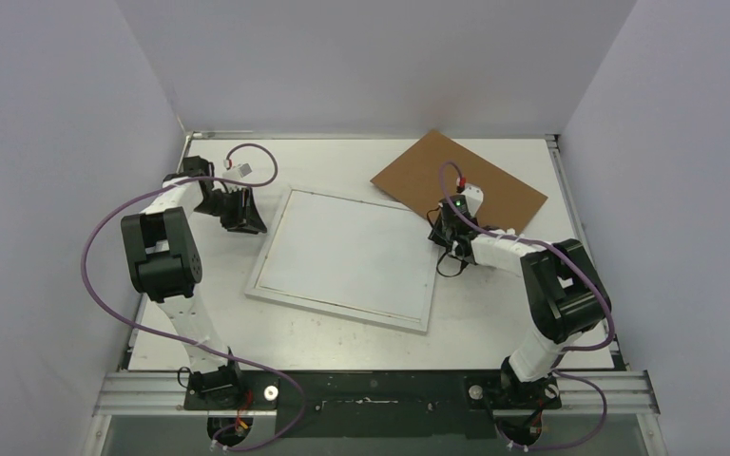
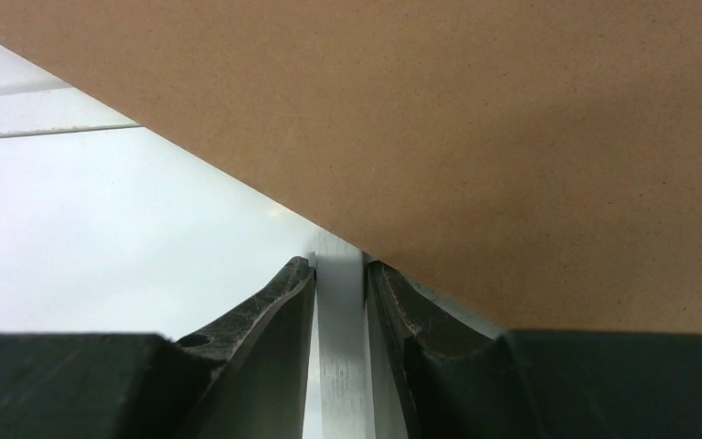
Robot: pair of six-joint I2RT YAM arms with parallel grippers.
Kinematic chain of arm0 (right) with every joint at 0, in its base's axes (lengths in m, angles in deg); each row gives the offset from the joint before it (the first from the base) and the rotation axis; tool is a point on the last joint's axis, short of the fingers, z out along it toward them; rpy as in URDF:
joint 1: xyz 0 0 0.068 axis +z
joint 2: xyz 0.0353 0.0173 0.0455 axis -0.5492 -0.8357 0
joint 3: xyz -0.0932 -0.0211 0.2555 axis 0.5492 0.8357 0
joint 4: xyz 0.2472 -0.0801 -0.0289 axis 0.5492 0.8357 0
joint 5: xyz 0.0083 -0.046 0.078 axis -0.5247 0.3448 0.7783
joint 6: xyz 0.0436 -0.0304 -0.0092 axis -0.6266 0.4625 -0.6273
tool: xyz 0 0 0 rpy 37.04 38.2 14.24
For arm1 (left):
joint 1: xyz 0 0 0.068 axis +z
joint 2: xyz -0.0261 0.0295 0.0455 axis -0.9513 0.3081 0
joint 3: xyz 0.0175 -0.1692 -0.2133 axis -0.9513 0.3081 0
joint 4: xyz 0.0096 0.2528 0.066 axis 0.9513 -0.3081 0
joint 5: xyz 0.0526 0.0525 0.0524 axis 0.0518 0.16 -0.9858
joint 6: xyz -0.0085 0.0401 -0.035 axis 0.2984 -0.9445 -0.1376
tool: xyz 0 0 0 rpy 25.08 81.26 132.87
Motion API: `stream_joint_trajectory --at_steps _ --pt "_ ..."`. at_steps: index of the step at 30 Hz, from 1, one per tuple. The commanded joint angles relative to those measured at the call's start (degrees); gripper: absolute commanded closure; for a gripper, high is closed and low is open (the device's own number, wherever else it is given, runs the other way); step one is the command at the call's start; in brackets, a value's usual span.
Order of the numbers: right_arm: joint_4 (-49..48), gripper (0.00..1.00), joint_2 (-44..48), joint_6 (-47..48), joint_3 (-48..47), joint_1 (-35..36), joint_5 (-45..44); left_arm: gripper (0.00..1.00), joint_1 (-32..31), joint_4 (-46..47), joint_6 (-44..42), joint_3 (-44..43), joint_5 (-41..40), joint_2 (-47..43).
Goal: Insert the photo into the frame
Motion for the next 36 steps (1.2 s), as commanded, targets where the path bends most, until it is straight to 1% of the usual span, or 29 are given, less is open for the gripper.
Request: stream_joint_trajectory --at_steps 1,12,25,28,32,33,35,36 --pt "-3.31 0.95 3.05 -0.54 0.58 -0.13 1.58 0.67 0.09 0.64 -0.36 0.55 1.69 -0.55" --pt "-5.02 0.95 5.27 -1.32 3.18 0.34 6.12 0.67 0.09 1.02 -0.31 0.76 1.51 -0.58" --pt "-4.22 0.95 6.50 -0.50 6.25 1.39 6.19 0.67 0.09 1.22 -0.35 0.82 1.18 -0.38" --pt "-3.80 0.95 6.66 0.10 5.92 1.35 6.21 0.67 0.09 1.13 -0.35 0.69 1.18 -0.42" --pt "-2.28 0.94 6.01 1.35 3.48 1.31 7.30 0.70 0.09 1.04 -0.39 0.69 1.23 -0.69" --pt "-1.71 0.89 5.73 1.67 2.95 1.34 7.53 0.70 0.02 1.09 -0.38 0.78 1.20 -0.67" --pt "-0.55 0.69 5.49 1.99 2.14 1.36 7.70 0.73 0.09 1.28 -0.53 0.94 1.08 -0.45" --pt "-0.08 0.63 5.66 2.02 1.99 1.41 7.70 0.74 0.15 1.30 -0.60 0.98 1.00 -0.35"
